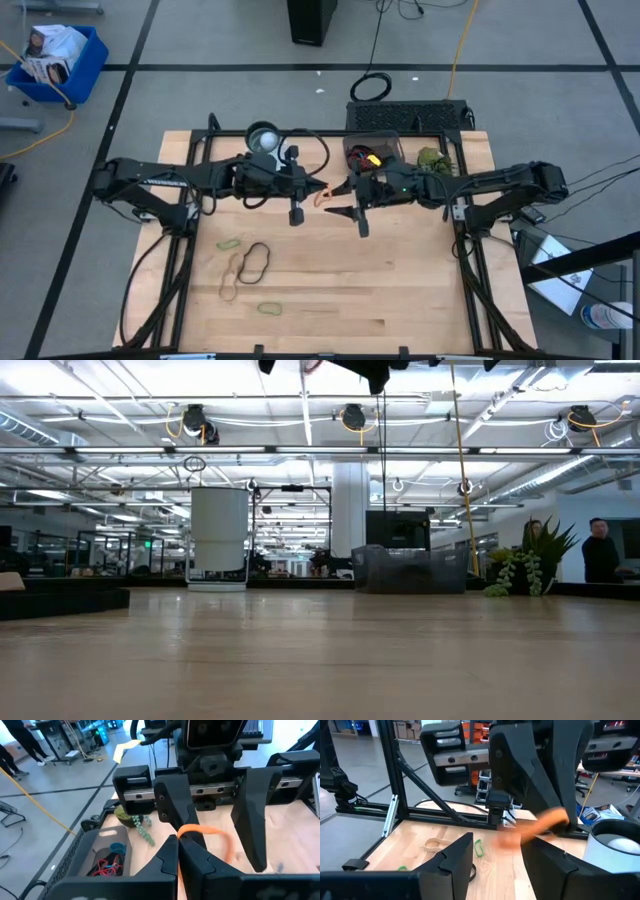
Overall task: Pick and place rubber bands into bin
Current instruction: Put the orange rubber band into the black bin
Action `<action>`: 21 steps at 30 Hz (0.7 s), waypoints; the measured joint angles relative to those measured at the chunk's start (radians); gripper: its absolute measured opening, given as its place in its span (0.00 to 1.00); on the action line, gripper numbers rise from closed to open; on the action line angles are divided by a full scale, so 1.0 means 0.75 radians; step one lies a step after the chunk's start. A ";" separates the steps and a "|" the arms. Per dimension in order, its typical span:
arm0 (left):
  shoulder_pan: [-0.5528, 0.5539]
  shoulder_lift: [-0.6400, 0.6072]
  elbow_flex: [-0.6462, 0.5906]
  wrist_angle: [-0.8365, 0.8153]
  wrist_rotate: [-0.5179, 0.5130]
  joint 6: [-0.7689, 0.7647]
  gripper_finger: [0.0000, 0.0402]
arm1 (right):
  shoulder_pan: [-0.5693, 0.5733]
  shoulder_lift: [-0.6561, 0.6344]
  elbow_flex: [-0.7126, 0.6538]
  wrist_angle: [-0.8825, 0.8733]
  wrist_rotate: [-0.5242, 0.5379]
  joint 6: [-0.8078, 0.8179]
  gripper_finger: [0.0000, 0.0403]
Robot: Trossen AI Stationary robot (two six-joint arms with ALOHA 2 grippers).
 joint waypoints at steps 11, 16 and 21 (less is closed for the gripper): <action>-0.001 -0.002 0.000 0.002 0.001 0.001 0.01 | 0.000 0.023 0.000 0.052 0.000 0.001 0.28; -0.001 -0.002 0.000 0.002 0.001 0.001 0.03 | 0.000 0.023 0.000 0.052 -0.001 0.001 0.14; -0.001 -0.002 0.000 0.001 0.000 0.001 0.01 | 0.000 0.022 0.000 0.043 0.000 0.001 0.02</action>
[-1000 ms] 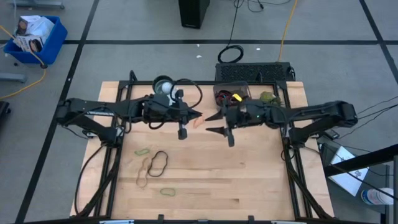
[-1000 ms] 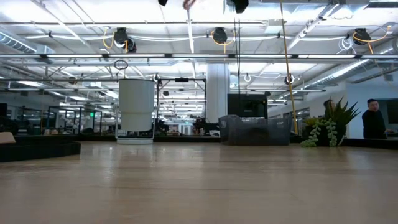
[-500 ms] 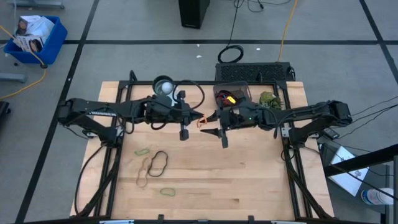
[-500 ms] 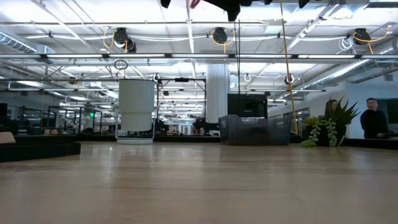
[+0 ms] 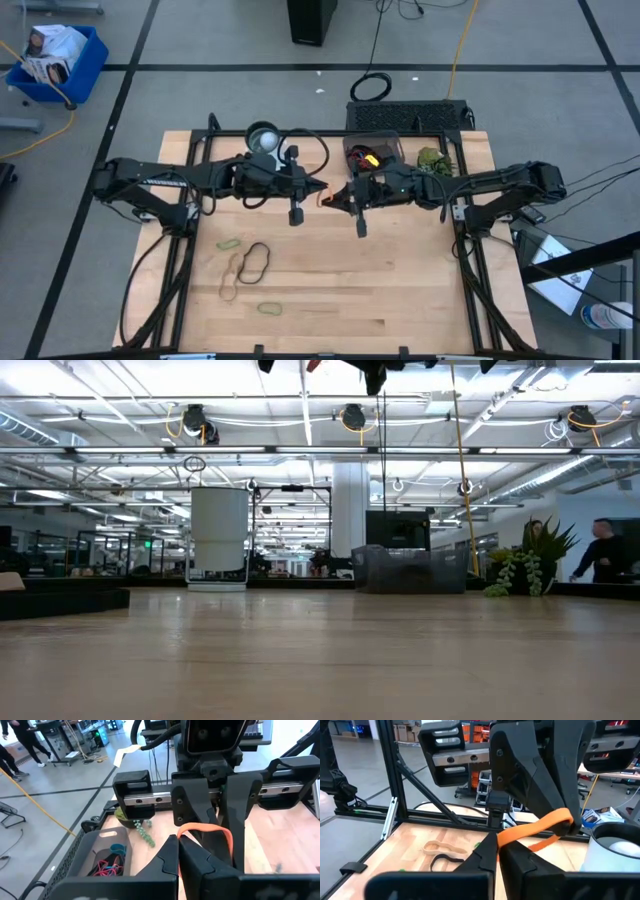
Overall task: Pick and place rubber bands into bin
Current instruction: Put the orange rubber band into the black bin
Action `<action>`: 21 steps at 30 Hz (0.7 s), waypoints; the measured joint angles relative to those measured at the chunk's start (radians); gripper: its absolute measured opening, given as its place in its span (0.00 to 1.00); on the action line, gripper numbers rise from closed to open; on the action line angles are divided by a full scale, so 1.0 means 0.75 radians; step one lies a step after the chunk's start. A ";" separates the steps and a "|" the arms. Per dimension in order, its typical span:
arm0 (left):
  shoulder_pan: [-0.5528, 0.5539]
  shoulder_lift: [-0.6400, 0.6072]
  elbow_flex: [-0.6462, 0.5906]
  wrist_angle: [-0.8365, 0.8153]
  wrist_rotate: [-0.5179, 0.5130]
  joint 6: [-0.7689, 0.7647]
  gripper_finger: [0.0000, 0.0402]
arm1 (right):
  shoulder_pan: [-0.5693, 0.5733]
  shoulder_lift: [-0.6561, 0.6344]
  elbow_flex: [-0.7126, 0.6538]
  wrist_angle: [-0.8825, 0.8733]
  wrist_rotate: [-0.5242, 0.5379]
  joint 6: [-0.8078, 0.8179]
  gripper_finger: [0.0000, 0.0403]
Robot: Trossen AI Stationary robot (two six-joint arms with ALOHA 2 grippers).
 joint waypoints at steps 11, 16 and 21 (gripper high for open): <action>0.001 0.000 0.000 0.000 -0.001 -0.010 0.09 | 0.000 -0.009 0.000 -0.007 0.000 0.030 0.01; 0.001 0.000 0.000 0.000 -0.001 -0.019 0.09 | 0.000 -0.032 0.000 -0.015 0.000 0.027 0.00; 0.001 0.000 0.000 -0.005 -0.002 -0.046 0.09 | -0.001 -0.050 0.000 -0.024 0.004 0.024 0.00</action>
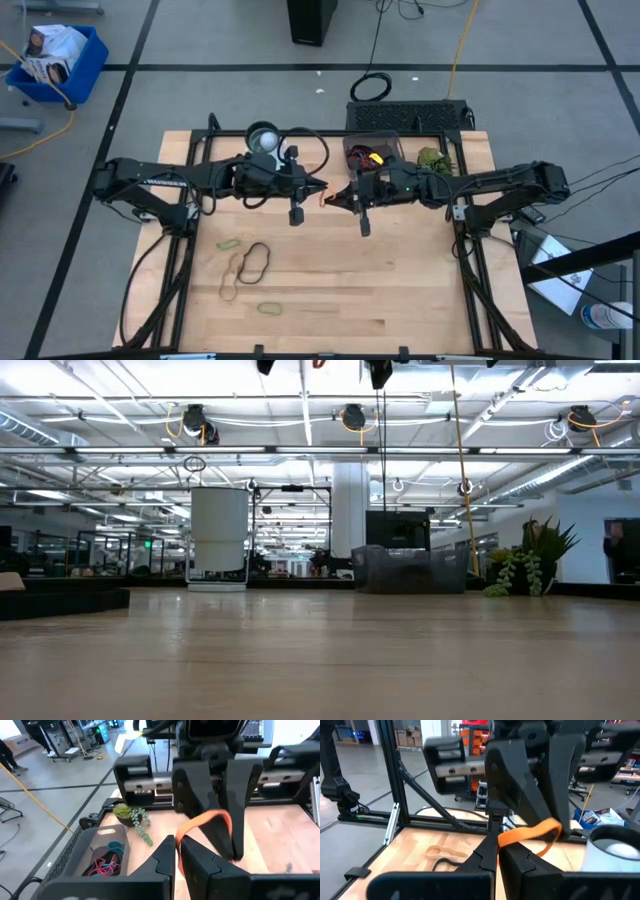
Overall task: Pick and place rubber bands into bin
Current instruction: Put the orange rubber band into the black bin
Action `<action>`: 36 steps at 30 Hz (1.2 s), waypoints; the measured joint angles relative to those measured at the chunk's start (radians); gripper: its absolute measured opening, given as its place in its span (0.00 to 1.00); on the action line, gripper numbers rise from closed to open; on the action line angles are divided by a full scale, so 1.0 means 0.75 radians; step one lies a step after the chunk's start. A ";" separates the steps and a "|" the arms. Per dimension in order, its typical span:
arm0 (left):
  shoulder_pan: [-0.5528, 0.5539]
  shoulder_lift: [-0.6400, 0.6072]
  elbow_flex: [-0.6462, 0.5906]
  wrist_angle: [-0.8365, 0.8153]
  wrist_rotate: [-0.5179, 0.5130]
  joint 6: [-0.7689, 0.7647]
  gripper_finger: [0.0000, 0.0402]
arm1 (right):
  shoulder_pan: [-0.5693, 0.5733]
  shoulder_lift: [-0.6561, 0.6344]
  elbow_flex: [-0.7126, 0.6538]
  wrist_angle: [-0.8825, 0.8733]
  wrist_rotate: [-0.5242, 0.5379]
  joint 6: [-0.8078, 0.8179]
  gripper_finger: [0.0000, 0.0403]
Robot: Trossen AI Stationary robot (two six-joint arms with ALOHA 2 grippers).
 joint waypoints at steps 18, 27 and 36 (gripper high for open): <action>-0.001 -0.071 0.001 -0.241 -0.004 -0.088 0.42 | 0.000 -0.009 0.000 -0.119 0.140 -0.045 0.00; -0.001 -0.104 0.001 -0.467 -0.003 -0.263 0.44 | -0.102 -0.057 0.001 -0.206 0.467 -0.021 0.00; 0.001 -0.098 0.001 -0.476 -0.003 -0.271 0.44 | -0.450 -0.088 0.001 -0.526 0.516 0.127 0.00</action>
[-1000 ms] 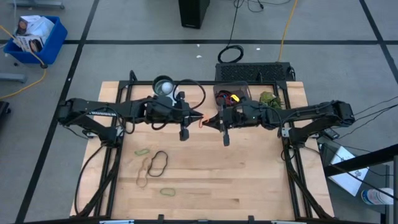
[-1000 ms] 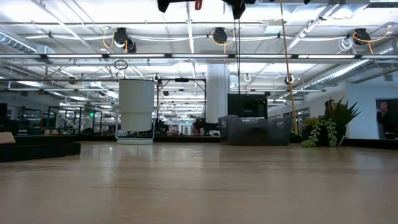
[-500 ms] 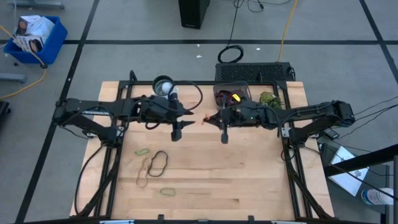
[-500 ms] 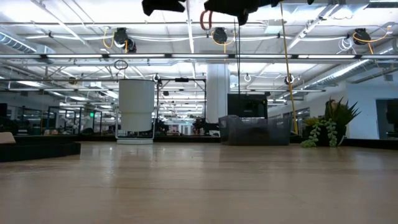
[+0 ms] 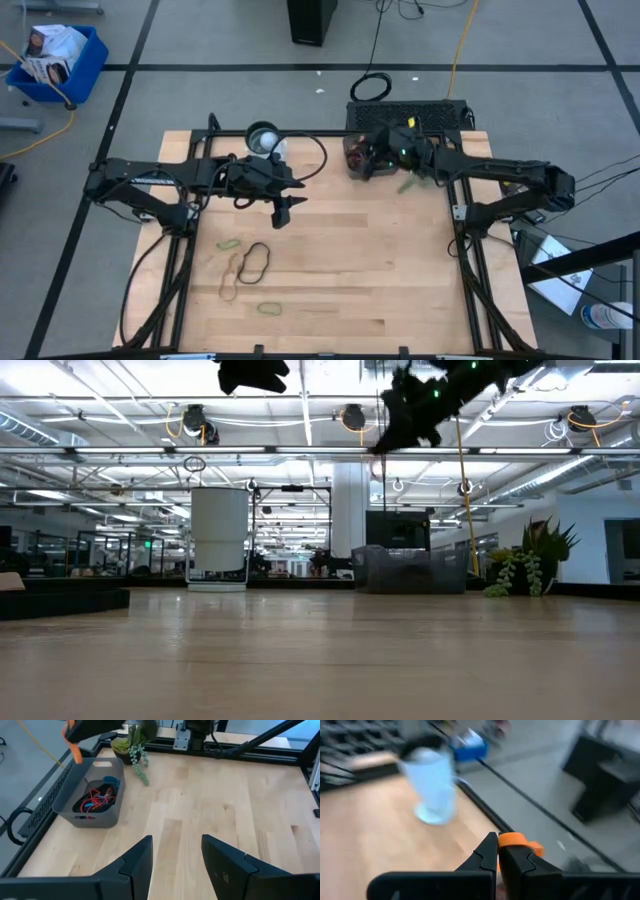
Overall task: Pick and place rubber bands into bin
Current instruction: Put the orange rubber band into the black bin
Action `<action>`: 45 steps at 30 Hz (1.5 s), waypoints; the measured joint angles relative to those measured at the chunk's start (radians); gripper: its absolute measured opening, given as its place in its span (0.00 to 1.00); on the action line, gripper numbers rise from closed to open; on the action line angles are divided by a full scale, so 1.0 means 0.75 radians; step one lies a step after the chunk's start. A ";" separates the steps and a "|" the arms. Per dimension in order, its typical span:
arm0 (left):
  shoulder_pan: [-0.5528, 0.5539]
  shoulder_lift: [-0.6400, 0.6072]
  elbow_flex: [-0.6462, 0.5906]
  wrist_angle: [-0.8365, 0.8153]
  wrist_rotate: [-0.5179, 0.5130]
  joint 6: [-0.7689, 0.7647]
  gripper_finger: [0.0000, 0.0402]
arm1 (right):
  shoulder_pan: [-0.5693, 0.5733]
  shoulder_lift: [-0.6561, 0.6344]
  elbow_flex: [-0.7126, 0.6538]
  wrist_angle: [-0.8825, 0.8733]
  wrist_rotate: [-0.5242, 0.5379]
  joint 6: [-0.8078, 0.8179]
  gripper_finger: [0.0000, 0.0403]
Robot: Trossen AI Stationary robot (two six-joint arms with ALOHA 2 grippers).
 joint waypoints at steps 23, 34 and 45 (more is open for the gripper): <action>-0.001 0.001 -0.001 0.002 -0.008 -0.003 0.44 | -0.365 0.333 -0.001 -0.388 -0.073 0.066 0.00; -0.001 0.001 -0.001 0.002 -0.009 -0.002 0.44 | -0.364 0.401 0.000 -0.423 -0.038 0.094 0.01; -0.001 0.001 -0.001 0.002 -0.009 -0.004 0.44 | -0.354 0.400 0.000 -0.421 -0.041 0.094 0.08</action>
